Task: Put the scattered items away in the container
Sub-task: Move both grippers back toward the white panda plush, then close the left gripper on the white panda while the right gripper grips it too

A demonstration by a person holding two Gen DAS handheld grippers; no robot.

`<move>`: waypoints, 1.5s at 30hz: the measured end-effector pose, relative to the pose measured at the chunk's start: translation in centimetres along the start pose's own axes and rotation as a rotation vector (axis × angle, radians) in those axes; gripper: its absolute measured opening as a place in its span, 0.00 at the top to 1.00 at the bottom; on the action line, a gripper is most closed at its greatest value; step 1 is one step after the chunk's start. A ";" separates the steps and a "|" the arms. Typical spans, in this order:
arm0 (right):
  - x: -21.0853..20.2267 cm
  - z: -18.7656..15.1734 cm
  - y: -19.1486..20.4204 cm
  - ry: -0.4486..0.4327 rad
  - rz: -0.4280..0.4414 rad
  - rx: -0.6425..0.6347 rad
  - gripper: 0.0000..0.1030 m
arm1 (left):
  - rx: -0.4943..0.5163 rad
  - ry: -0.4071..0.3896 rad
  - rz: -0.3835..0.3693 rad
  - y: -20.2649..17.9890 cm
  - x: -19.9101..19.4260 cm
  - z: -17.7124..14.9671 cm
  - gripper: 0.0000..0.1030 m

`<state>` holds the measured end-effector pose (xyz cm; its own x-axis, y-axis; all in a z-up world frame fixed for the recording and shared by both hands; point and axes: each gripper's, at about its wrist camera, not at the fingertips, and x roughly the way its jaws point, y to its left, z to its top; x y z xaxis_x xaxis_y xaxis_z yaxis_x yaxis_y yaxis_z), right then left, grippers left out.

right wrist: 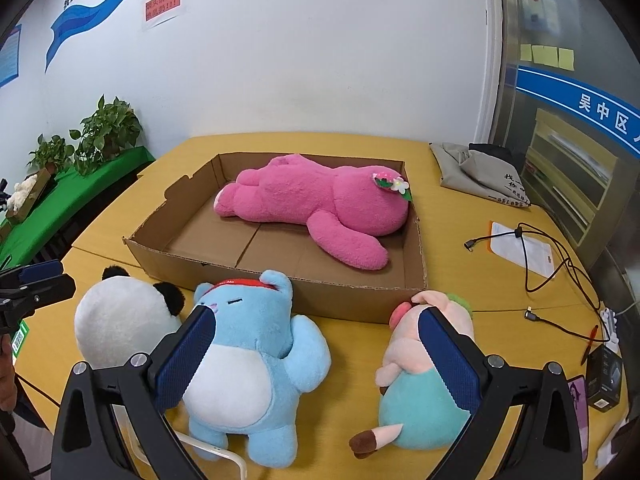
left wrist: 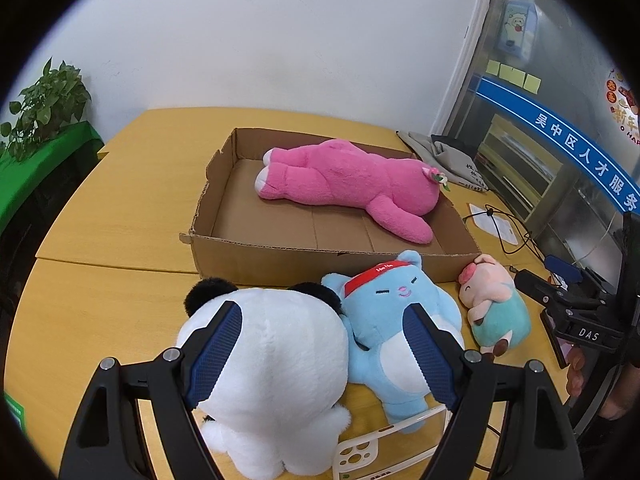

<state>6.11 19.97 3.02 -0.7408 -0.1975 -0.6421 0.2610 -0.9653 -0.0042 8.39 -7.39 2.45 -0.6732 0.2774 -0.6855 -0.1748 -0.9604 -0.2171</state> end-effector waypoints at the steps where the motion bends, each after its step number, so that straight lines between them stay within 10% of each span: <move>1: 0.0 0.0 0.0 0.001 0.000 -0.002 0.00 | -0.001 0.001 -0.002 0.1 0.0 0.0 0.20; 14: 0.2 -0.2 1.1 0.001 0.038 -0.023 0.00 | -0.060 0.018 -0.024 2.7 -0.1 -0.9 0.20; 28: 5.7 -4.7 14.4 0.192 0.512 -0.241 0.00 | -0.225 0.175 -0.178 11.8 6.5 -3.7 0.20; 32: 9.6 -5.8 16.6 0.242 0.464 -0.225 0.00 | -0.241 0.181 -0.304 13.4 8.0 -4.0 0.19; 45: 10.2 -5.6 17.9 0.158 0.483 -0.189 0.12 | -0.210 0.191 -0.372 13.1 7.3 -4.5 0.44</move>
<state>6.68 1.61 -7.88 -0.4107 -0.5689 -0.7125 0.6663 -0.7207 0.1913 4.44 -17.80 -8.47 -0.4442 0.6208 -0.6460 -0.2169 -0.7741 -0.5947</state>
